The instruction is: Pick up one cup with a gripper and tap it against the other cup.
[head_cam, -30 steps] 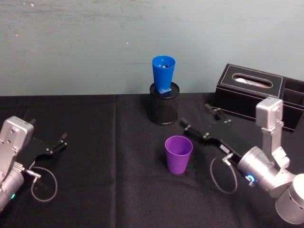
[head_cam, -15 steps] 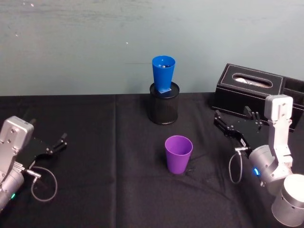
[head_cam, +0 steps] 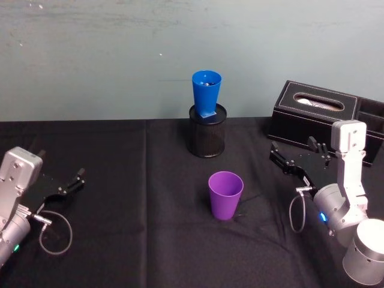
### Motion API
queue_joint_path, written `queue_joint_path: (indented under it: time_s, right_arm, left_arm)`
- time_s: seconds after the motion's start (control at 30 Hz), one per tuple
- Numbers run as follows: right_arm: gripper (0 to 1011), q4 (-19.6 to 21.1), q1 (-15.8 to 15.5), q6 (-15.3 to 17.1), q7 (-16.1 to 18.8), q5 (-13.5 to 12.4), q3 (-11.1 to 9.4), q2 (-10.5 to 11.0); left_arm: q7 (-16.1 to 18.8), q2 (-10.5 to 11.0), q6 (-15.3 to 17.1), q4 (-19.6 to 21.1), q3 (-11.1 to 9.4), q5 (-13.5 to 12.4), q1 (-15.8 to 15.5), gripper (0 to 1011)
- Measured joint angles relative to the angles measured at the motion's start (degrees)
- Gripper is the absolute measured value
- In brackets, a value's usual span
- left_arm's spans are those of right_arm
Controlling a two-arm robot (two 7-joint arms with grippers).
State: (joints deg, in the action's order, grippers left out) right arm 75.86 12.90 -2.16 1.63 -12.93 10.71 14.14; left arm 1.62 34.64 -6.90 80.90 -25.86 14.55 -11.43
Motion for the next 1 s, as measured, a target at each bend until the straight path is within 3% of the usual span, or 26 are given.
queue_joint_path:
  time_s: [1.0]
  right_arm:
    - [1002, 0.0, 0.0, -0.1, -0.5, 0.1, 0.1, 0.0]
  left_arm:
    - [0.0, 0.0, 0.0, 0.0, 0.0, 0.0, 0.0, 1000]
